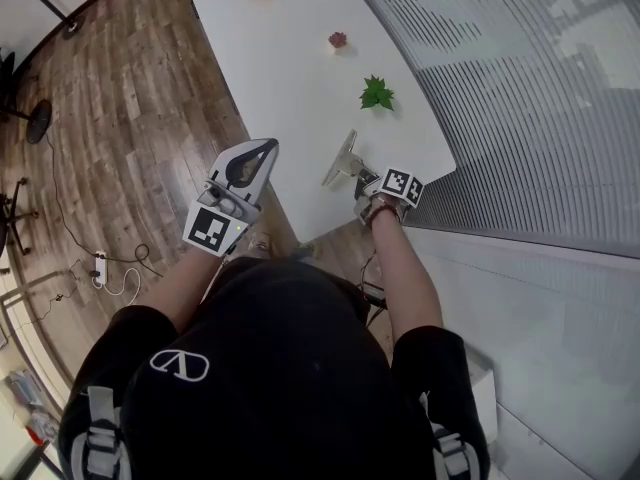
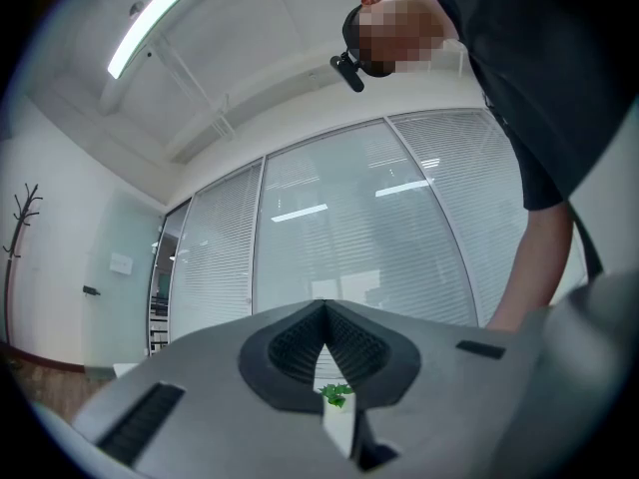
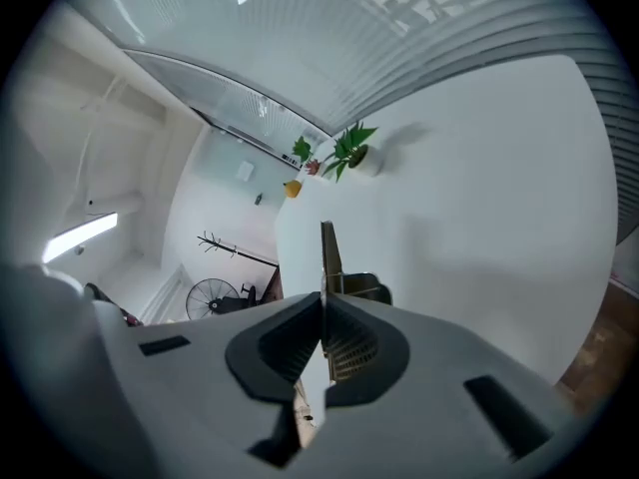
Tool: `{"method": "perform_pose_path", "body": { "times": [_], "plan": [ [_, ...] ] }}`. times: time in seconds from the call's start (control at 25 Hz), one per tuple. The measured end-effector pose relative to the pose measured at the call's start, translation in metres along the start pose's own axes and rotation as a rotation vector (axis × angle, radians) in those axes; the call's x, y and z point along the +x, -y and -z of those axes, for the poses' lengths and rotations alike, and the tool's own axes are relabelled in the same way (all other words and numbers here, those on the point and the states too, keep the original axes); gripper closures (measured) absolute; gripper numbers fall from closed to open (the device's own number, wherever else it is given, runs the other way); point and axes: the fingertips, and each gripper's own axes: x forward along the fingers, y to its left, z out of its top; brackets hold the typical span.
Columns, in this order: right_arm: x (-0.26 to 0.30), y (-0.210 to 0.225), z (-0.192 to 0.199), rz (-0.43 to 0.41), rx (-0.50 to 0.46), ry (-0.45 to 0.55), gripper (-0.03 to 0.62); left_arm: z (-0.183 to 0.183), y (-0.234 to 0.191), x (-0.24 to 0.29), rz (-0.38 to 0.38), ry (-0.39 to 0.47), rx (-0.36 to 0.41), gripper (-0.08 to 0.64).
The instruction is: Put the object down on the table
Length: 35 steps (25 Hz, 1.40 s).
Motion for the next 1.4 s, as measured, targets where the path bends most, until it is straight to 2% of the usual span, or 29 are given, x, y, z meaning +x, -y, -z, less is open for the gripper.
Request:
{"method": "perform_pose_path", "body": {
  "times": [0.28,0.56,0.92,1.08,1.2,1.4],
  "plan": [
    [0.025,0.03,0.006,0.016,0.227,-0.081,0.588,0.007,-0.006,-0.003,-0.026,-0.015,0.007,0.555],
    [0.033,0.048,0.011,0.063,0.284,-0.129,0.588,0.009,-0.011,-0.003,-0.044,-0.027,0.014,0.555],
    [0.037,0.055,0.013,0.086,0.287,-0.159,0.576,0.012,-0.007,-0.001,-0.047,-0.03,0.02,0.555],
    [0.034,0.055,0.016,0.102,0.287,-0.173,0.506,0.013,-0.005,0.0,-0.042,-0.027,0.013,0.555],
    [0.029,0.056,0.013,0.138,0.257,-0.166,0.422,0.013,-0.005,0.001,-0.034,-0.027,0.01,0.555],
    [0.011,0.055,0.001,0.188,0.178,-0.136,0.403,0.016,-0.003,0.008,-0.013,-0.019,-0.008,0.555]
  ]
}}
